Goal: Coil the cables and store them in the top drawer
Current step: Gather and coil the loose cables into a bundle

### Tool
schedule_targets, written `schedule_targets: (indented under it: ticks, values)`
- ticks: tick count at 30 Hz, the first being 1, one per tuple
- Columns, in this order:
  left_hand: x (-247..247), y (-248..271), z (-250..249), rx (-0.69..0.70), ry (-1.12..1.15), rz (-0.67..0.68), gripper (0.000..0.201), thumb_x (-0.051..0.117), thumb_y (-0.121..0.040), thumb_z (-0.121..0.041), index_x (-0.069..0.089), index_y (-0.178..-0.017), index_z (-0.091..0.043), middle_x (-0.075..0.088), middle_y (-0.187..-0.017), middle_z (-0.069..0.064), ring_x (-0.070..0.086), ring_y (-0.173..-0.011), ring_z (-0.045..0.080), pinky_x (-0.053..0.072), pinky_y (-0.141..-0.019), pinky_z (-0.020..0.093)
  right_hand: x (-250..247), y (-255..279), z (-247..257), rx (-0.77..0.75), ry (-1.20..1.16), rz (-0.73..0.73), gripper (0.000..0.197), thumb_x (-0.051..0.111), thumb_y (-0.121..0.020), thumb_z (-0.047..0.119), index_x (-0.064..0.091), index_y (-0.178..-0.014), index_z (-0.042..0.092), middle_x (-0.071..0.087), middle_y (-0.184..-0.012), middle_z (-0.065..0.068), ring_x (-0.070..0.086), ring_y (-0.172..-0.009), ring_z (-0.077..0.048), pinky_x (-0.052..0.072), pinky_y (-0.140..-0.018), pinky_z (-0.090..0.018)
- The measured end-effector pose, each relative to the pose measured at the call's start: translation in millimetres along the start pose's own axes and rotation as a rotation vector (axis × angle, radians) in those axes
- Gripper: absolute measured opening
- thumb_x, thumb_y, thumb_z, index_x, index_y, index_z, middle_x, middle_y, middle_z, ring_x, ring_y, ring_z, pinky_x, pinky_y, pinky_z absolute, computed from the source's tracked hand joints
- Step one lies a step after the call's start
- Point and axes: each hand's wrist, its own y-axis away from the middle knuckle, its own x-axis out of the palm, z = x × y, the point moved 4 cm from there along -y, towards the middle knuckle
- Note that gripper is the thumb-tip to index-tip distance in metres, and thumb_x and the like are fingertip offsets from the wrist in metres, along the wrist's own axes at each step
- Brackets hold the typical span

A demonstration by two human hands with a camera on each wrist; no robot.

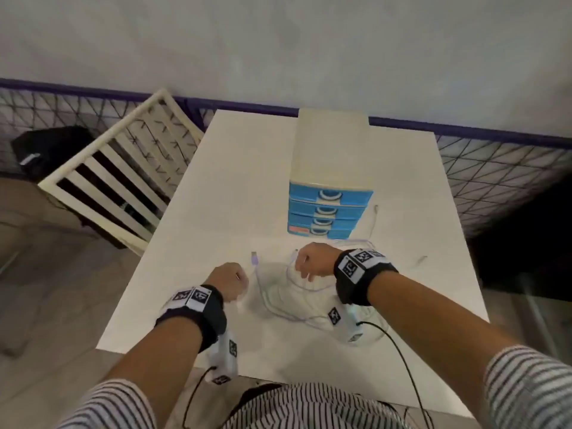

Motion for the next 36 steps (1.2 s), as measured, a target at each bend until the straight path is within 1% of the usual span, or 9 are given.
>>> schedule_targets:
  ticks: [3, 7, 10, 15, 19, 23, 29, 32, 36]
  values:
    - [7.2, -5.3, -2.0, -0.028, 0.056, -0.038, 0.020, 0.048, -0.085, -0.010, 0.058, -0.068, -0.014, 0.071, -0.082, 0.013, 0.072, -0.073, 0.030, 0.058, -0.065, 0.034, 7.8, -25.9, 0.5, 0.058, -0.064, -0.038, 0.023, 0.052, -0.091, 0.017, 0.067, -0.093, -0.001, 0.072, -0.092, -0.013, 0.069, -0.070, -0.023, 0.051, -0.053, -0.021]
    - [29.7, -15.0, -4.1, -0.119, -0.001, -0.066, 0.028, 0.057, -0.084, -0.027, 0.066, -0.089, -0.001, 0.073, -0.098, 0.016, 0.069, -0.091, 0.032, 0.057, -0.082, 0.037, 23.3, -49.9, 1.7, 0.127, 0.038, -0.212, 0.044, 0.059, -0.082, 0.048, 0.066, -0.095, 0.006, 0.072, -0.099, -0.011, 0.069, -0.089, -0.032, 0.055, -0.077, -0.034]
    - [43.9, -18.8, -3.6, -0.184, 0.011, -0.123, 0.029, 0.057, -0.084, -0.032, 0.063, -0.091, -0.005, 0.071, -0.096, 0.014, 0.068, -0.090, 0.032, 0.054, -0.073, 0.034, 32.4, -50.5, 6.5, 0.148, 0.192, -0.250, 0.042, 0.065, -0.084, 0.039, 0.063, -0.105, 0.002, 0.069, -0.108, -0.015, 0.065, -0.099, -0.032, 0.045, -0.070, -0.030]
    - [50.4, -22.0, 2.6, -0.223, 0.123, -0.136, 0.020, 0.061, -0.079, -0.015, 0.067, -0.092, 0.000, 0.072, -0.095, 0.016, 0.067, -0.091, 0.032, 0.055, -0.075, 0.034, 34.8, -52.1, 2.5, 0.145, 0.232, -0.206, 0.023, 0.052, -0.088, 0.010, 0.062, -0.107, 0.001, 0.067, -0.114, -0.018, 0.064, -0.103, -0.033, 0.049, -0.076, -0.033]
    - [48.5, -16.3, 8.2, -0.175, 0.540, -0.044, 0.015, 0.063, -0.082, -0.001, 0.057, -0.070, -0.007, 0.066, -0.082, 0.024, 0.067, -0.075, 0.032, 0.058, -0.077, 0.045, 29.9, -44.7, -5.7, 0.103, -0.103, -0.086, 0.021, 0.068, -0.079, 0.009, 0.050, -0.090, 0.012, 0.064, -0.101, -0.014, 0.065, -0.089, -0.030, 0.053, -0.071, -0.034]
    - [40.2, 6.9, -6.4, -0.092, 0.922, -0.016, 0.020, 0.053, -0.090, 0.003, 0.046, -0.074, -0.007, 0.060, -0.072, 0.017, 0.063, -0.057, 0.019, 0.056, -0.062, 0.031, 23.8, -29.6, -12.7, 0.021, -0.603, -0.080, 0.017, 0.039, -0.090, 0.000, 0.032, -0.089, 0.015, 0.062, -0.090, -0.012, 0.054, -0.064, -0.019, 0.041, -0.052, -0.027]
    - [34.8, 27.7, -38.9, 0.036, 0.983, 0.080, 0.011, 0.060, -0.089, -0.009, 0.050, -0.092, -0.005, 0.066, -0.085, 0.016, 0.067, -0.074, 0.023, 0.058, -0.073, 0.029, 8.9, -12.4, -6.5, -0.079, -0.827, -0.171, 0.023, 0.034, -0.097, 0.022, 0.033, -0.074, 0.021, 0.035, -0.063, -0.002, 0.028, -0.048, -0.010, 0.019, -0.050, -0.025]
    - [38.2, 33.7, -52.6, 0.068, 0.958, 0.112, 0.013, 0.061, -0.089, -0.012, 0.052, -0.093, -0.004, 0.068, -0.089, 0.017, 0.067, -0.081, 0.025, 0.059, -0.073, 0.028, 12.7, -11.9, -1.8, -0.139, -0.809, -0.235, 0.021, 0.029, -0.099, 0.021, 0.033, -0.079, 0.017, 0.029, -0.061, -0.001, 0.027, -0.051, -0.012, 0.019, -0.048, -0.025]
    - [40.2, 33.9, -66.8, 0.078, 0.961, 0.112, 0.013, 0.061, -0.089, -0.012, 0.053, -0.094, -0.003, 0.069, -0.089, 0.016, 0.068, -0.075, 0.022, 0.060, -0.071, 0.027, 13.8, -6.6, -1.1, -0.169, -0.750, -0.297, 0.025, 0.029, -0.099, 0.018, 0.052, -0.091, 0.015, 0.054, -0.085, -0.003, 0.050, -0.076, -0.014, 0.040, -0.064, -0.023]
